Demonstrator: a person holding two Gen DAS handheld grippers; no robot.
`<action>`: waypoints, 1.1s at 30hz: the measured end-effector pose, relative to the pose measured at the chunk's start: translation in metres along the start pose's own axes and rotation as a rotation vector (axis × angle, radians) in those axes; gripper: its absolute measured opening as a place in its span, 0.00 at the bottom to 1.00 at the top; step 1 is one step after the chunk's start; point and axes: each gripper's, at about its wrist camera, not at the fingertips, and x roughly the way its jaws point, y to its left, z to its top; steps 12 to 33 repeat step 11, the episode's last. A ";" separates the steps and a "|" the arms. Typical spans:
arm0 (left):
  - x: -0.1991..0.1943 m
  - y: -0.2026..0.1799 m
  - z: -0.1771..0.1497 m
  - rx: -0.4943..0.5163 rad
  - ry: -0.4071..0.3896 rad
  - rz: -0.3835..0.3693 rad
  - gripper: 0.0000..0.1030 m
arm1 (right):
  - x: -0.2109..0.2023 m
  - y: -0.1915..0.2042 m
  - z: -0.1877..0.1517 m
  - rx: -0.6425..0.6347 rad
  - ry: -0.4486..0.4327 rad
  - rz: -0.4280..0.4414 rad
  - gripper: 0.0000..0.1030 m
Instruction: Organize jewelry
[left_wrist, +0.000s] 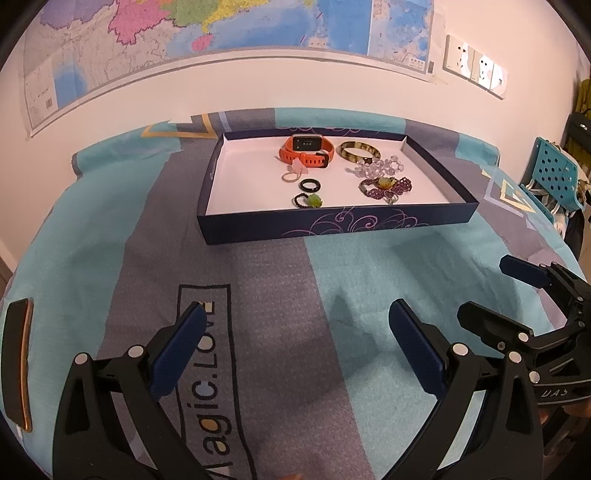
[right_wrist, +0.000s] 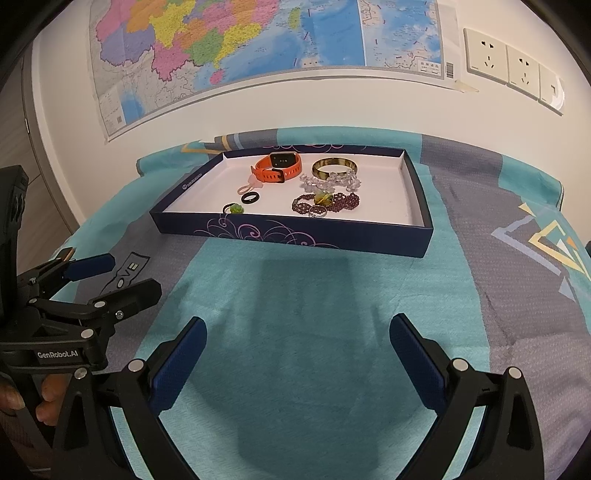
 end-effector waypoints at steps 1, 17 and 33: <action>-0.001 0.000 0.000 0.002 -0.003 -0.003 0.95 | 0.000 0.000 0.000 0.000 0.000 -0.001 0.93; 0.011 0.000 -0.002 -0.002 0.058 -0.005 0.95 | 0.002 -0.032 0.004 -0.060 0.058 -0.094 0.93; 0.011 0.000 -0.002 -0.002 0.058 -0.005 0.95 | 0.002 -0.032 0.004 -0.060 0.058 -0.094 0.93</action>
